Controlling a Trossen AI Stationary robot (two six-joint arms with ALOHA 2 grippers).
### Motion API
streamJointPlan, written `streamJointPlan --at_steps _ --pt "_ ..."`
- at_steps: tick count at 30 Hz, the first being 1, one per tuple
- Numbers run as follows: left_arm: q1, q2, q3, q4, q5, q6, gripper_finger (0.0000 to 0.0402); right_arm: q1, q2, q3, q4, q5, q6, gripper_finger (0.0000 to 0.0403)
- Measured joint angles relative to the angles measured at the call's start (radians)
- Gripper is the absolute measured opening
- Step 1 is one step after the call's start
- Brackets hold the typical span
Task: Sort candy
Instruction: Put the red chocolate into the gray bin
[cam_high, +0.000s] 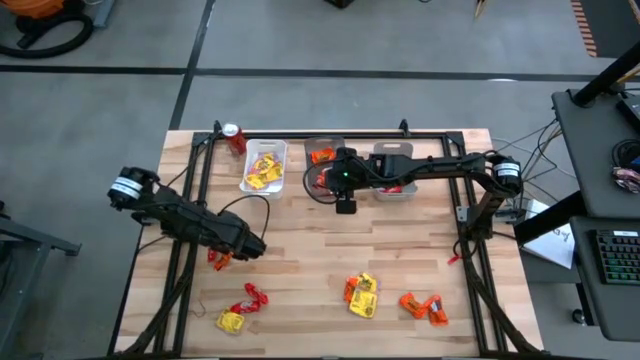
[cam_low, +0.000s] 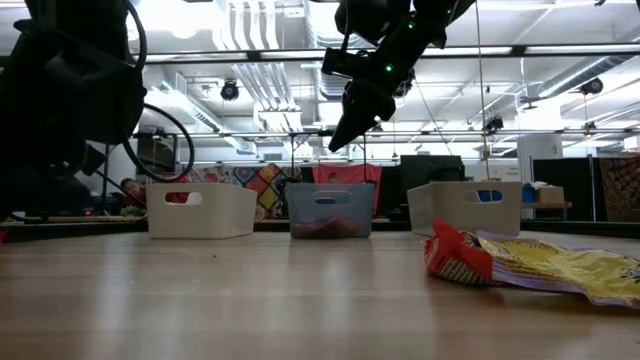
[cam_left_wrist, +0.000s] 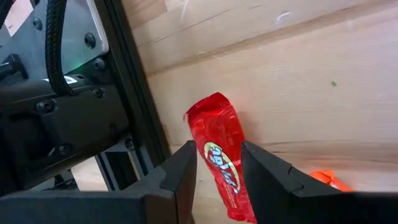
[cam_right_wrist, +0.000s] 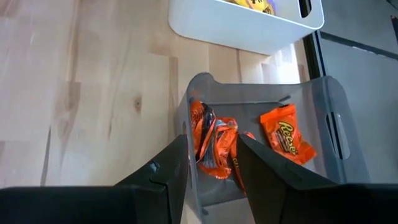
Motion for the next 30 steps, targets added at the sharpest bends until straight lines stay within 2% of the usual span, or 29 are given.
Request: streamJointPlan --at_steps 9,15,21,28,30 --pt "0.0 0.005 -0.017 0.084 -0.006 0.04 0.0094 0.009 0.0 0.0 0.0 0.0 0.009 0.0128" --pt "0.0 0.003 -0.042 0.117 -0.009 0.074 0.0063 0.01 0.0 0.0 -0.003 0.0 0.024 0.0128" --pt "0.0 -0.003 -0.031 0.112 -0.023 0.132 0.001 0.018 0.0 0.0 -0.022 0.0 0.025 0.0128" --pt "0.0 -0.027 0.053 0.155 -0.197 0.244 0.0005 0.031 -0.026 -0.001 -0.124 -0.008 0.09 0.0128" --pt "0.0 -0.045 0.089 0.169 -0.255 0.289 0.0003 0.036 -0.046 -0.001 -0.171 -0.053 0.126 0.0128"
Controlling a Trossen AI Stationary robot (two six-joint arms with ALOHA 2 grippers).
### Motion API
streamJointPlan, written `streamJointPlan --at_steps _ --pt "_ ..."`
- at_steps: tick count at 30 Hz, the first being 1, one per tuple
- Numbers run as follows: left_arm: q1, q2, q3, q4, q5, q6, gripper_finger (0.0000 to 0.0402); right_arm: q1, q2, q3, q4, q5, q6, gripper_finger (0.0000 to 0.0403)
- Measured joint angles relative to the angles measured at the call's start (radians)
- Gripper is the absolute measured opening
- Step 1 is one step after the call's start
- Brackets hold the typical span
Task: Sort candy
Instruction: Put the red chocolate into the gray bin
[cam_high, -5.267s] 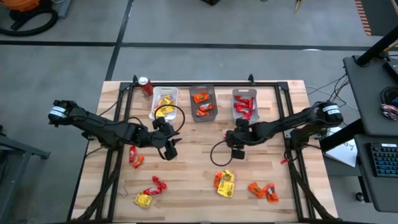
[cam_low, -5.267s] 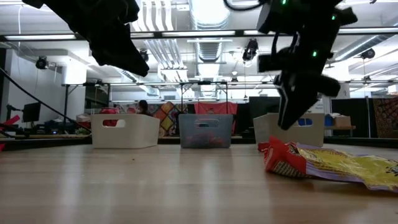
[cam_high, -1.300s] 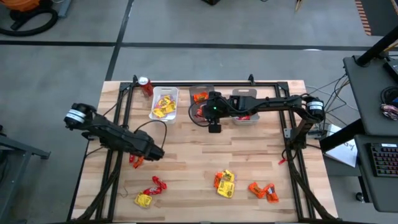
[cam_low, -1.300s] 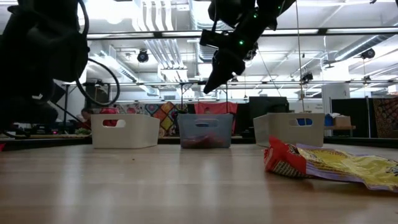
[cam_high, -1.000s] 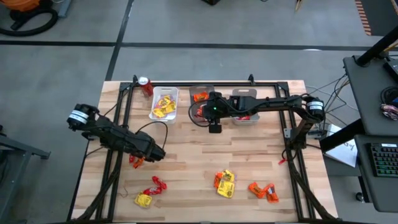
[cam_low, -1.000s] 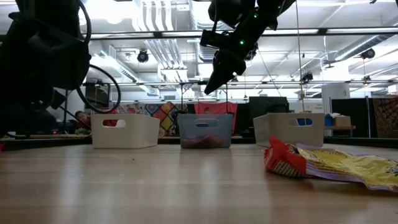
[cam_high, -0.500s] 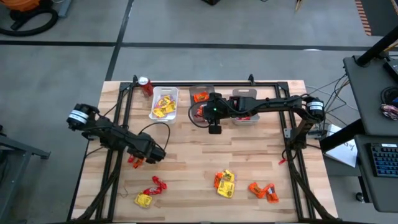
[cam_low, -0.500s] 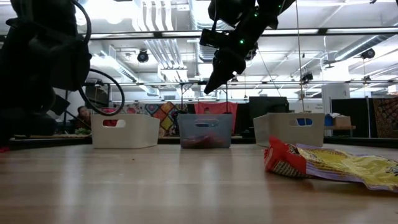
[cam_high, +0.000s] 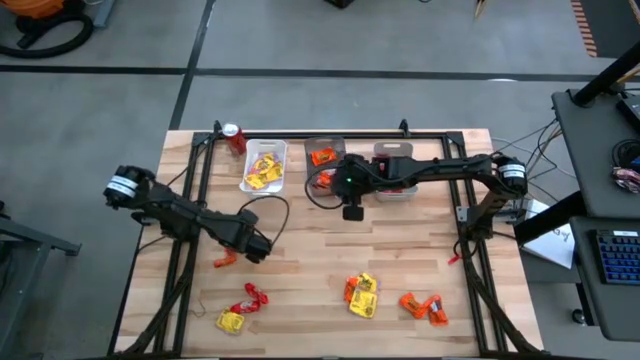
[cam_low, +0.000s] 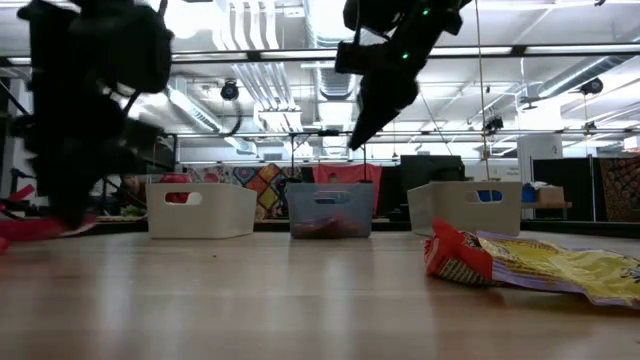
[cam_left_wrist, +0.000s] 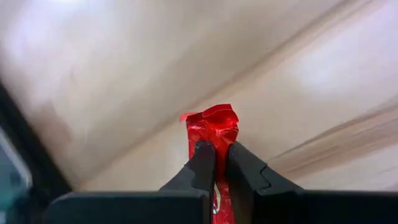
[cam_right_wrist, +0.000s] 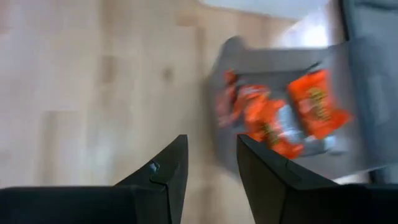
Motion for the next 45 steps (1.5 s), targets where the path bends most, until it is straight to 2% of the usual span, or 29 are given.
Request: streamJointPlan --at_steps 4,8,13,16,19,23,26,33,37,45 --pt "0.0 -0.033 0.077 0.021 -0.13 0.123 0.0002 0.026 -0.038 -0.02 -0.018 -0.114 0.064 0.0128" --pt "0.0 -0.087 0.128 0.212 -0.23 0.376 0.0001 0.08 -0.058 -0.063 0.036 -0.13 0.091 0.0128" --pt "0.0 -0.153 0.12 0.632 -0.198 0.788 0.0 0.155 -0.059 -0.154 0.232 -0.13 0.126 0.0128" --pt "0.0 -0.157 0.118 0.777 -0.148 0.96 0.0 0.2 -0.059 -0.228 0.43 -0.129 0.153 0.0128" --pt "0.0 -0.143 0.117 0.865 -0.099 1.066 0.0 0.239 -0.059 -0.292 0.633 -0.129 0.183 0.0128" --pt "0.0 -0.114 0.115 0.953 -0.085 1.145 0.0 0.275 -0.053 -0.362 0.892 -0.129 0.205 0.0128" --pt "0.0 -0.097 0.115 1.031 -0.05 1.186 0.0 0.287 -0.053 -0.389 0.976 -0.131 0.219 0.0128" --pt "0.0 -0.069 0.114 1.146 -0.039 1.22 0.0 0.31 -0.051 -0.383 0.999 -0.159 0.202 0.0128" --pt "0.0 -0.06 0.114 1.151 -0.037 1.22 0.0 0.323 -0.051 -0.382 1.015 -0.16 0.164 0.0121" --pt "0.0 -0.064 0.114 1.148 -0.038 1.192 0.0039 0.325 -0.051 -0.382 1.003 -0.16 0.154 0.0039"
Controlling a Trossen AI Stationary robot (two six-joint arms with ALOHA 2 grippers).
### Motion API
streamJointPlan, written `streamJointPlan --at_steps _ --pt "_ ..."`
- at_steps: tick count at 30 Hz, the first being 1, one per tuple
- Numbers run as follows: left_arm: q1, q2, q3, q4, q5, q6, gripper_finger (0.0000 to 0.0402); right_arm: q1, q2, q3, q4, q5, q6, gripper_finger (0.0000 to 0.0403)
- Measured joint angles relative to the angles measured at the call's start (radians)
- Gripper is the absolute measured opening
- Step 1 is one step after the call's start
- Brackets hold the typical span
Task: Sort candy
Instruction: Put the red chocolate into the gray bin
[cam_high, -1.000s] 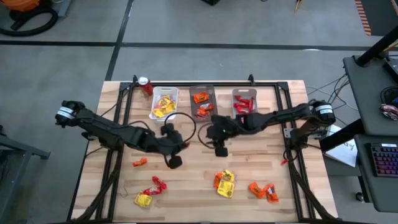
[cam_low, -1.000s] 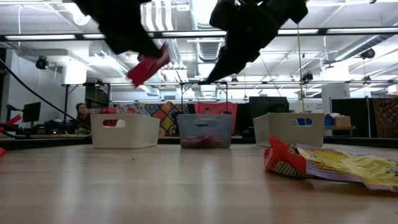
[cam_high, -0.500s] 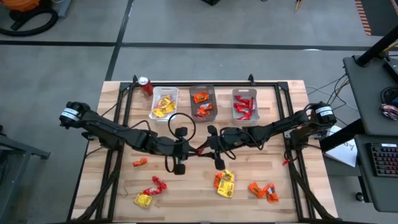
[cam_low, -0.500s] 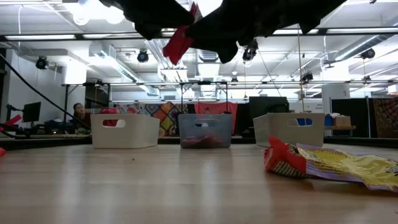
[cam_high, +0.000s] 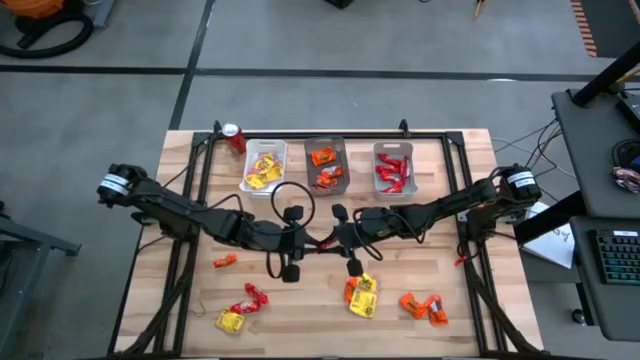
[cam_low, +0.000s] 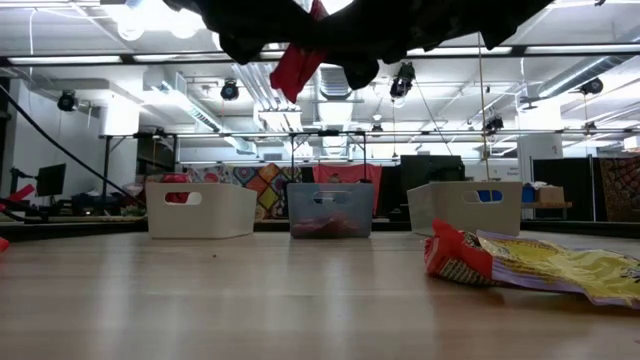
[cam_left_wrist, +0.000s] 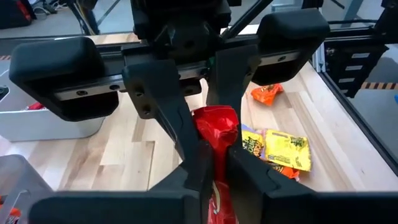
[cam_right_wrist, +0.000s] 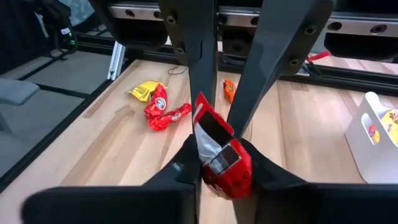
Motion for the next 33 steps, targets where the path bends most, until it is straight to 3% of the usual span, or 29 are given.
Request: streamJointPlan --at_steps 5,13,19,24,27,33 --pt "0.0 -0.016 0.0 -0.002 0.008 -0.003 0.0066 0.0 0.0 0.001 0.004 0.002 0.0 0.0032" --pt "0.002 -0.068 0.0 -0.056 0.006 0.007 0.0075 -0.004 0.0 0.019 -0.015 0.022 0.04 0.0038" --pt "0.005 -0.087 0.003 -0.066 -0.002 -0.024 0.0081 -0.006 0.003 0.055 -0.148 0.004 0.026 0.0031" --pt "0.006 -0.087 0.002 -0.083 0.0 -0.03 0.0121 -0.008 -0.002 0.079 -0.188 0.034 0.023 0.0028" --pt "0.006 -0.102 0.002 -0.115 -0.002 -0.033 0.015 -0.008 0.0 0.12 -0.356 0.135 0.035 0.0028" --pt "0.005 -0.172 0.019 -0.337 -0.003 -0.168 0.0179 -0.052 -0.003 0.29 -0.965 0.517 0.141 0.0028"
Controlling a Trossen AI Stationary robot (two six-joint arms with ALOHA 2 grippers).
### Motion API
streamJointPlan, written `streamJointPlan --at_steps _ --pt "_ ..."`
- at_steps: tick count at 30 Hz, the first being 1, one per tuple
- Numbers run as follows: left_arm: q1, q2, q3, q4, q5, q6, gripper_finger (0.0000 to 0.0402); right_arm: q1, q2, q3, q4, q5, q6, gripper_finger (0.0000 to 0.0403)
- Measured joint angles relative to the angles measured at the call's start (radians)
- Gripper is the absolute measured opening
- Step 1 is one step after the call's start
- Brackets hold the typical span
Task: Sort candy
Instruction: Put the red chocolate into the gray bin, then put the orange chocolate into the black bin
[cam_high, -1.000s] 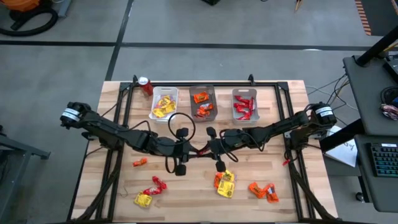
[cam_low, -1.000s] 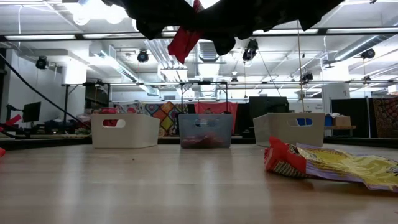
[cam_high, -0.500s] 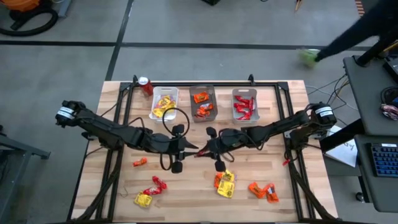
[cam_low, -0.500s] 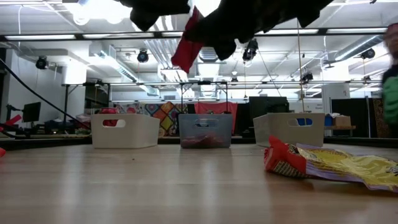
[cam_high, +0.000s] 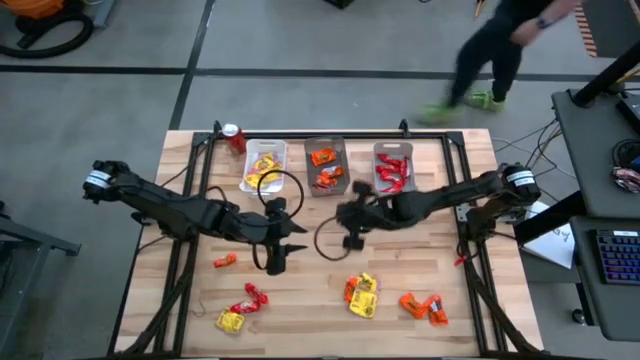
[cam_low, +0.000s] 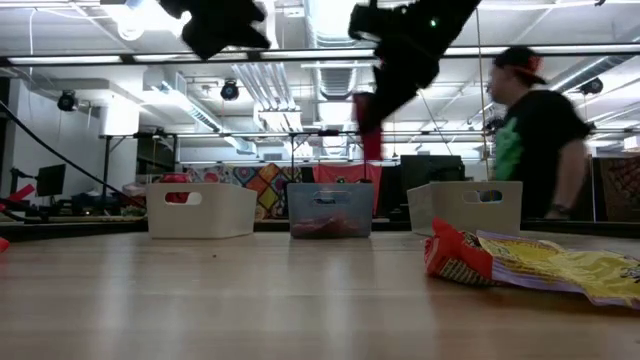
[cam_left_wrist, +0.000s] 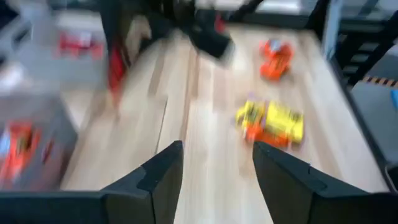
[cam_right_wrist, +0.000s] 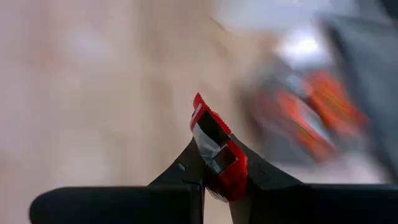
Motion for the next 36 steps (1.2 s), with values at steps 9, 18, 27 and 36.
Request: streamJointPlan --at_steps 9,18,27,36 --pt "0.0 -0.049 0.007 -0.301 -0.009 -0.208 0.0181 -0.287 -0.002 0.084 -0.525 0.159 0.106 0.0028" --pt "0.0 -0.042 0.006 -0.352 -0.012 -0.258 0.0181 -0.608 -0.002 0.052 -0.441 0.079 -0.033 0.006" --pt "0.0 -0.043 0.006 -0.36 -0.06 -0.255 0.0181 -0.701 -0.001 0.048 -0.407 -0.058 -0.086 0.0067" --pt "-0.001 -0.039 0.005 -0.36 -0.057 -0.27 0.0181 -0.7 -0.002 0.049 -0.405 -0.075 -0.064 0.0068"
